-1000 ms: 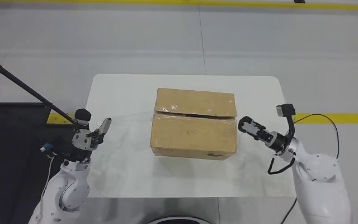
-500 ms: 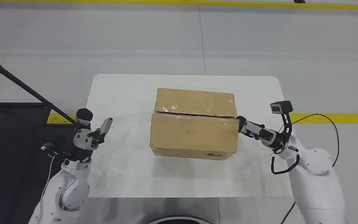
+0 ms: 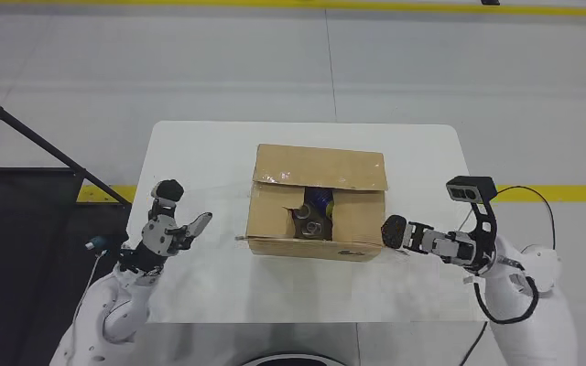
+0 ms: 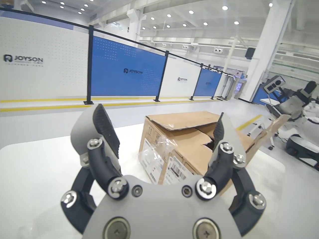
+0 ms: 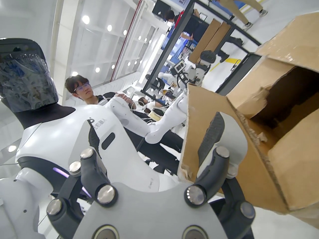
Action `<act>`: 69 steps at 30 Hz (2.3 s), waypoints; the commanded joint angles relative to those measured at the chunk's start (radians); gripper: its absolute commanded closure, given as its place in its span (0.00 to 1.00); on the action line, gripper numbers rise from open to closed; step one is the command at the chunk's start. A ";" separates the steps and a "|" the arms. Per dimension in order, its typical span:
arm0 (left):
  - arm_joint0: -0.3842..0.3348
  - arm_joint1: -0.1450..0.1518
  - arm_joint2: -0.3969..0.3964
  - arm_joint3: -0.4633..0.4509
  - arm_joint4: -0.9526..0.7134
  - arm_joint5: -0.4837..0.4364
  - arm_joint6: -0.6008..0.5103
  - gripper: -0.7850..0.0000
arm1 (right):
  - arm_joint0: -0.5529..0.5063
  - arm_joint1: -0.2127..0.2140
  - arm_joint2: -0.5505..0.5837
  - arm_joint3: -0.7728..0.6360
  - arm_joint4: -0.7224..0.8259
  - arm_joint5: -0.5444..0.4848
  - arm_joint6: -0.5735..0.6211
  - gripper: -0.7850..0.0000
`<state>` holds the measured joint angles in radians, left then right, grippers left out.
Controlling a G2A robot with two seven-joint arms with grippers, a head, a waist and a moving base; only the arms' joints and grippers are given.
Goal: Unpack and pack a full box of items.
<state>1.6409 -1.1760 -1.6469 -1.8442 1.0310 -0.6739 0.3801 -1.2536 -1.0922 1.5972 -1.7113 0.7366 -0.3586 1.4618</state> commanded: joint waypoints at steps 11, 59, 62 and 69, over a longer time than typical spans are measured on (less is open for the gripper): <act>0.005 0.013 0.039 0.000 0.297 -0.096 0.025 0.00 | -0.086 0.061 -0.089 -0.169 -0.257 0.000 0.001 0.00; 0.042 0.051 0.045 0.021 0.422 -0.145 -0.067 0.00 | 0.141 0.129 -0.332 0.112 -0.175 0.135 -0.508 0.00; 0.045 0.053 0.045 0.022 0.425 -0.140 -0.060 0.00 | 0.175 0.123 -0.354 0.143 -0.196 0.178 -0.537 0.00; 0.045 0.053 0.045 0.022 0.425 -0.140 -0.060 0.00 | 0.233 0.107 -0.386 0.199 -0.211 0.218 -0.624 0.00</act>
<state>1.6858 -1.1235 -1.6022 -1.8226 1.4563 -0.8141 0.3205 -1.0286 -0.9828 1.2151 -1.5182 0.5291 -0.1488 0.8600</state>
